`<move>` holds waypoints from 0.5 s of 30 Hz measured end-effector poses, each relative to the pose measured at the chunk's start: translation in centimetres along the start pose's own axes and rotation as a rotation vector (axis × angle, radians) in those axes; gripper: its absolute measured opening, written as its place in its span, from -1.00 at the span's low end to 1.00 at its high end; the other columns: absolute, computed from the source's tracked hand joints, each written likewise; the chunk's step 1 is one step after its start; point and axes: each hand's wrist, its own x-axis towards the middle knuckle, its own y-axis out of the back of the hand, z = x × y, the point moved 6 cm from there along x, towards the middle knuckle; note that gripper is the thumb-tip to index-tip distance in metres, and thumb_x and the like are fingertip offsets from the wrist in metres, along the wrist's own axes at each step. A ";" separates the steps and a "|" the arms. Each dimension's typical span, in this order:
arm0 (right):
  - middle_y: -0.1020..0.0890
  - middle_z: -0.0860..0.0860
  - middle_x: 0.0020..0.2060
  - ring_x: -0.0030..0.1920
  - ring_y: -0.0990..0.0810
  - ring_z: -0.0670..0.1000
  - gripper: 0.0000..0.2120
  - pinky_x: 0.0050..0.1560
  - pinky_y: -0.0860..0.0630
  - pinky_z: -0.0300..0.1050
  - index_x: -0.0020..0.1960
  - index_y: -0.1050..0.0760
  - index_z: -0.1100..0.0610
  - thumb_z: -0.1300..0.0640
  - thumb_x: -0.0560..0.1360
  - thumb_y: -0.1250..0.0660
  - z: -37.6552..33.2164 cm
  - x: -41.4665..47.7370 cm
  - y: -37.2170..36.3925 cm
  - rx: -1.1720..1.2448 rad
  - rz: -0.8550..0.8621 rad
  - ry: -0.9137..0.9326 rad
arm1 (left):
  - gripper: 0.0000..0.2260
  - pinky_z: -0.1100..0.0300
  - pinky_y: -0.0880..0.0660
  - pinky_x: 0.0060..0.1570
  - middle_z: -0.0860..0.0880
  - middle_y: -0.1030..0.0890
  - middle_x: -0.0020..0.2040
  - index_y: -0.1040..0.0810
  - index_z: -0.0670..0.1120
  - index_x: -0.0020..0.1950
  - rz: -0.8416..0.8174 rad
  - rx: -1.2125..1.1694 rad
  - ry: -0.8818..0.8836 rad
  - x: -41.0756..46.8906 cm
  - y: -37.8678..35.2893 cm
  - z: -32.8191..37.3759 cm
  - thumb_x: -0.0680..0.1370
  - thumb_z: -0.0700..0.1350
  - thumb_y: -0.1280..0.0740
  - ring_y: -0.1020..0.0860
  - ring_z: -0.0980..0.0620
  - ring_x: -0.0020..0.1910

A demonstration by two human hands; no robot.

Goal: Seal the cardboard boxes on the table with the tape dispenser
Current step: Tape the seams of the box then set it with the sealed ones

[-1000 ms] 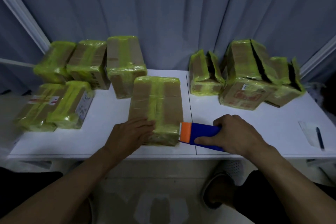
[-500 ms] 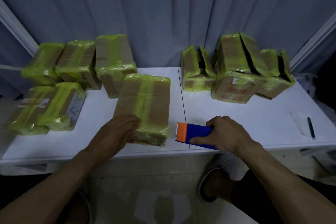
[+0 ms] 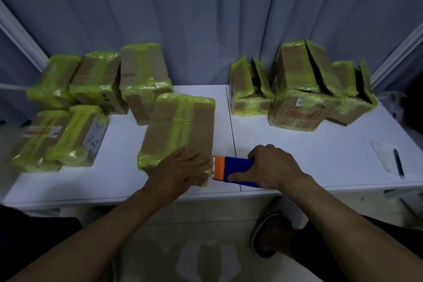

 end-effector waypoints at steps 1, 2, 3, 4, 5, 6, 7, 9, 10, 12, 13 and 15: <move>-0.63 -0.06 -0.09 -0.15 -0.57 -0.04 -0.22 -0.21 -0.51 -0.16 0.17 -0.57 0.03 -0.57 0.25 -0.41 -0.1 0.0 0.0 -0.004 -0.008 -0.008 | -0.59 -0.04 -0.27 0.47 0.07 -0.47 0.43 -0.52 0.04 0.40 0.021 -0.021 0.005 0.0 -0.2 -0.3 0.56 -0.08 -0.42 -0.36 0.06 0.47; -0.62 -0.05 -0.10 -0.16 -0.57 -0.04 -0.22 -0.21 -0.50 -0.15 0.17 -0.57 0.04 -0.56 0.25 -0.42 -0.2 0.0 0.1 -0.017 -0.012 -0.012 | -0.53 -0.02 -0.26 0.47 0.06 -0.47 0.43 -0.51 0.01 0.41 0.040 -0.032 0.003 -0.1 -0.5 -0.4 0.50 -0.16 -0.48 -0.38 0.03 0.46; -0.63 -0.05 -0.09 -0.16 -0.56 -0.03 -0.23 -0.21 -0.48 -0.15 0.16 -0.57 0.04 -0.56 0.26 -0.42 -0.4 -0.1 0.3 -0.035 -0.005 -0.012 | -0.48 0.00 -0.23 0.47 0.05 -0.47 0.43 -0.51 0.00 0.41 0.052 -0.037 -0.003 -0.2 -0.7 -0.3 0.47 -0.21 -0.51 -0.38 0.01 0.45; -0.65 -0.04 -0.06 -0.16 -0.55 -0.02 -0.25 -0.21 -0.47 -0.15 0.16 -0.57 0.04 -0.55 0.28 -0.41 -0.7 -0.1 0.6 -0.065 0.015 -0.005 | -0.45 0.01 -0.21 0.47 0.05 -0.47 0.43 -0.50 0.00 0.42 0.064 -0.034 -0.011 -0.1 -0.8 -0.3 0.46 -0.23 -0.52 -0.38 0.00 0.45; -0.66 -0.03 -0.04 -0.16 -0.55 -0.01 -0.27 -0.20 -0.45 -0.15 0.15 -0.56 0.03 -0.54 0.30 -0.40 -1.0 -0.3 0.8 -0.109 0.045 0.004 | -0.45 0.01 -0.20 0.48 0.05 -0.47 0.43 -0.49 0.01 0.42 0.077 -0.039 -0.016 0.0 -0.8 -0.3 0.46 -0.24 -0.52 -0.37 0.01 0.46; -0.67 -0.02 -0.02 -0.13 -0.58 0.02 -0.30 -0.19 -0.43 -0.14 0.15 -0.56 0.03 -0.53 0.33 -0.39 -1.4 -0.4 1.0 -0.170 0.083 0.017 | -0.46 0.01 -0.20 0.48 0.06 -0.47 0.43 -0.49 0.01 0.42 0.093 -0.043 -0.013 0.1 -0.8 -0.5 0.47 -0.24 -0.51 -0.36 0.01 0.46; -0.66 0.00 0.00 -0.08 -0.61 0.05 -0.33 -0.17 -0.41 -0.13 0.15 -0.55 0.05 -0.50 0.37 -0.37 -1.9 -0.6 1.1 -0.244 0.123 0.033 | -0.49 0.02 -0.18 0.49 0.06 -0.48 0.43 -0.50 0.02 0.41 0.094 -0.056 -0.016 0.2 -0.8 -0.6 0.48 -0.23 -0.49 -0.35 0.02 0.47; -0.64 0.04 0.06 0.03 -0.65 0.10 -0.38 -0.11 -0.38 -0.09 0.21 -0.54 0.08 -0.43 0.46 -0.35 -2.7 -0.7 0.6 -0.362 0.155 0.063 | -0.56 0.06 -0.12 0.48 0.04 -0.49 0.41 -0.52 0.00 0.39 0.103 -0.049 -0.035 0.1 -0.9 -0.5 0.51 -0.22 -0.42 -0.32 0.05 0.47; -0.64 0.04 0.08 0.05 -0.65 0.11 -0.38 -0.10 -0.38 -0.09 0.23 -0.54 0.08 -0.42 0.46 -0.35 -3.0 -0.6 0.3 -0.366 0.145 0.061 | -0.56 0.08 -0.10 0.49 0.02 -0.49 0.41 -0.53 -0.01 0.38 0.110 -0.032 -0.042 0.1 -1.1 -0.5 0.51 -0.22 -0.41 -0.31 0.06 0.47; -0.65 0.04 0.06 0.02 -0.66 0.09 -0.34 -0.12 -0.39 -0.10 0.23 -0.54 0.06 -0.47 0.45 -0.31 -3.2 -0.5 0.4 -0.325 0.136 0.038 | -0.50 0.09 -0.06 0.50 -0.01 -0.50 0.41 -0.49 -0.03 0.40 0.101 -0.005 -0.050 0.0 -1.5 -0.7 0.48 -0.25 -0.46 -0.29 0.07 0.47; -0.66 0.03 0.05 0.01 -0.66 0.09 -0.33 -0.12 -0.40 -0.10 0.23 -0.54 0.05 -0.50 0.44 -0.29 -3.3 -0.5 0.7 -0.321 0.158 0.035 | -0.44 0.08 -0.07 0.49 -0.02 -0.50 0.40 -0.46 -0.04 0.42 0.104 0.020 -0.060 0.0 -1.7 -0.7 0.45 -0.26 -0.49 -0.30 0.06 0.46; -0.66 0.03 0.04 0.01 -0.66 0.09 -0.33 -0.13 -0.40 -0.10 0.21 -0.54 0.04 -0.51 0.44 -0.27 -3.2 -0.7 1.6 -0.325 0.202 0.019 | -0.37 0.02 -0.17 0.44 -0.04 -0.53 0.37 -0.43 -0.05 0.42 0.107 0.055 -0.078 -0.2 -1.6 -0.6 0.39 -0.27 -0.55 -0.38 -0.01 0.42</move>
